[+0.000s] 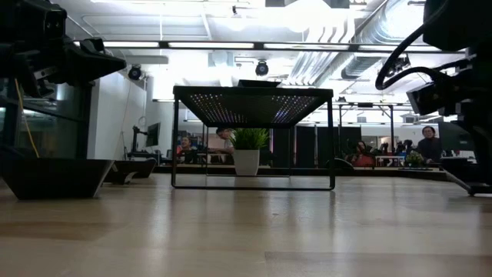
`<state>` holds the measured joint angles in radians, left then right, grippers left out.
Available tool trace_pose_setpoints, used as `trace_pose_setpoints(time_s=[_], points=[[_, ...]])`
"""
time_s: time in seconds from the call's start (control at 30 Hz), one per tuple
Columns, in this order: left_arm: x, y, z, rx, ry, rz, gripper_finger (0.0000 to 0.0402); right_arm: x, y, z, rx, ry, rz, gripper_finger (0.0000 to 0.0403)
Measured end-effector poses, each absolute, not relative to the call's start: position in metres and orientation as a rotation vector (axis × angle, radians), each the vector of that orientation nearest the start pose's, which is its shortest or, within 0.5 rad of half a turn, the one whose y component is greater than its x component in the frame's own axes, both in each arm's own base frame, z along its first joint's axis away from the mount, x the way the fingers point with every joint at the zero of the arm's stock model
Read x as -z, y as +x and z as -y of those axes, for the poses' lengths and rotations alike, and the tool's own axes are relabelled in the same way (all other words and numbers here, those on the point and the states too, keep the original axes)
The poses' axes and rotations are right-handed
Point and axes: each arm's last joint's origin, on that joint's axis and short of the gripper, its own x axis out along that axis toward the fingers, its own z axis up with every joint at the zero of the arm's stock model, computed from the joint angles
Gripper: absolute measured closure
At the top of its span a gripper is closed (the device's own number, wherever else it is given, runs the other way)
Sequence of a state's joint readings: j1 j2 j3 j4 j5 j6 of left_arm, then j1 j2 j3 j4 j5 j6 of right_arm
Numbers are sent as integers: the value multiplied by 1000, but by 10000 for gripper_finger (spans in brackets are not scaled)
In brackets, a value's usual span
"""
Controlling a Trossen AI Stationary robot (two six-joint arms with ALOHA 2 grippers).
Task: Pick & Place Mini shaped plates
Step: Stack the square plate on top of the square plate on the shelf
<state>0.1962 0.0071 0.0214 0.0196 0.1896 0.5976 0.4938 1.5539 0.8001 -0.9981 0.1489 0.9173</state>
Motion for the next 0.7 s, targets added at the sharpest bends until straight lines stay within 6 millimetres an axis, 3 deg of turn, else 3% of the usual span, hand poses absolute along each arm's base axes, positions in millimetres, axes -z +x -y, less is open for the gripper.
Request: trace_pose_setpoints(time_s=[0.7], points=[[-172, 95, -13, -16, 604, 31, 400, -161, 194, -109, 444, 138, -1511, 265]])
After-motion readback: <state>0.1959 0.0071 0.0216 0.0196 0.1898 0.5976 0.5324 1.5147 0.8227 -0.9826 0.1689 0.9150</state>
